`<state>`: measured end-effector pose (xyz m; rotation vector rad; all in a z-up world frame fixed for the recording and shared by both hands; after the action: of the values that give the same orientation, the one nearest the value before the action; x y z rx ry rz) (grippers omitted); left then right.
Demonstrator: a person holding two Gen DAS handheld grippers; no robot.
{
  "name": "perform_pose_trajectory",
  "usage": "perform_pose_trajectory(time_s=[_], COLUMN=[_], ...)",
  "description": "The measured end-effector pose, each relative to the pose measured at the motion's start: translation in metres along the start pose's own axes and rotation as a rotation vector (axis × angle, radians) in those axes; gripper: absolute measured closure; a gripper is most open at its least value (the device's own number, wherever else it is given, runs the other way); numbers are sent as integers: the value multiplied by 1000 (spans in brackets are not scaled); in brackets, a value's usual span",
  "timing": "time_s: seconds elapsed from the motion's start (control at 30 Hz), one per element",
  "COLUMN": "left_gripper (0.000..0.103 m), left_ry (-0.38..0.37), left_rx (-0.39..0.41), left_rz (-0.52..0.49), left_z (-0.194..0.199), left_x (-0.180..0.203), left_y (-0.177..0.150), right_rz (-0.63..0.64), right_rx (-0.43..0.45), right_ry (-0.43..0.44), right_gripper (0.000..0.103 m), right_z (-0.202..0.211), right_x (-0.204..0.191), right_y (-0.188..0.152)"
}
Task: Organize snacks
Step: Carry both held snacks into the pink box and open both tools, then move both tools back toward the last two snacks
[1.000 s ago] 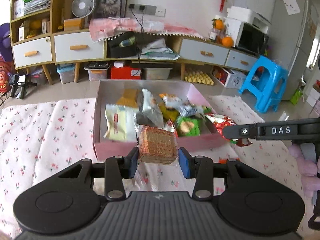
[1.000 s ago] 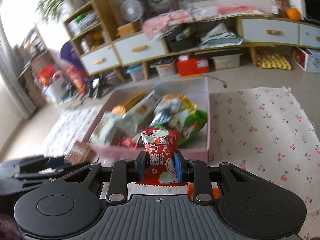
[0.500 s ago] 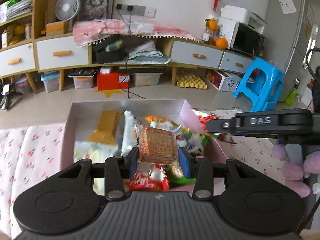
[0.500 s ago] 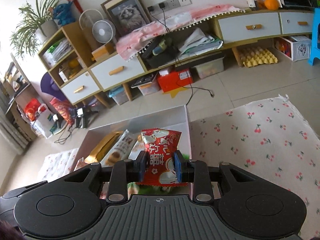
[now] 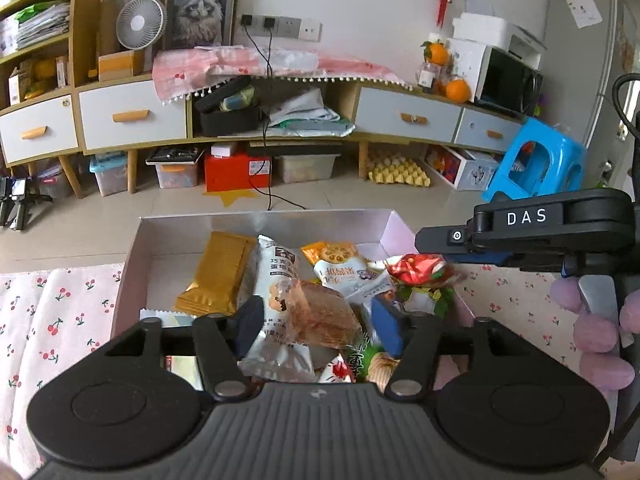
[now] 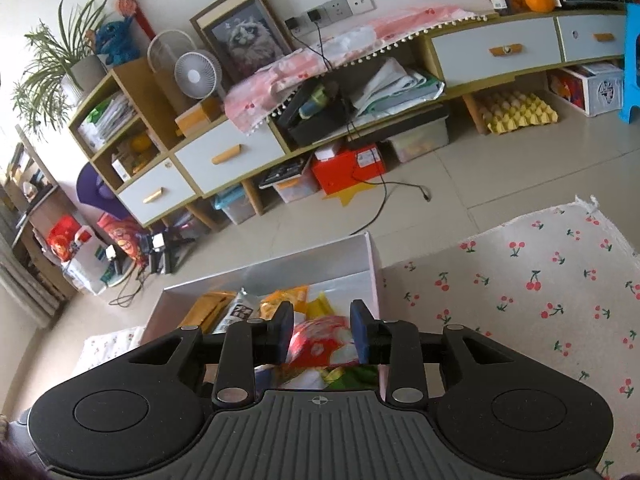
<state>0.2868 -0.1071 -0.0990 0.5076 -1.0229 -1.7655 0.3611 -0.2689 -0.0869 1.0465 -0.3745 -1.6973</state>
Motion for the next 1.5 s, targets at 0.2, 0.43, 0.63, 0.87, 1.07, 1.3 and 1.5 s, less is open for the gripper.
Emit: perform_pose_trajectory(time_s=[0.2,0.43,0.63,0.87,1.07,1.3,1.5], left_gripper=[39,30,21,20,18,17,17], left_ry=[6,81,142,170,205,244,245], left_rx=[10,0,9,17,28,10,-17], left_rz=[12,-2,-35,-47,-72,-107,-136], left_z=[15,42,74,95,104,96,87], left_x=[-3,-11,-19,-24,-37,-66,-79], left_y=[4,-1,-7,-16,-27,-48,-63], right_rz=[14,94,174,212,210,120,95], right_rx=[1,-9,-8,-8,-16,-36,-72], right_ry=[-5,-13,-19,-18,-9,-20,-75], right_gripper=[64,52,41,34,30,29,29], right_z=[13,46,78,109,122,120,112], right_x=[-8,-23,-36,-47,-44,-16,10], right_y=[3,-10,-23,-42,-61,-86,-103])
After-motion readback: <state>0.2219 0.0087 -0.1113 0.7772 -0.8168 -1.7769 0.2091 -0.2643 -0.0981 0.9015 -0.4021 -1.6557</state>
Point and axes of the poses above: each gripper's, at about its wrist camera, not at the fingertips, and z roughly against the way its jaws point, x to its right, y to its top, the point moved 9 cm from there along -z, roughly the way its jaws point, and after that the axes turned 3 degrees about x, right-handed, at the moved point
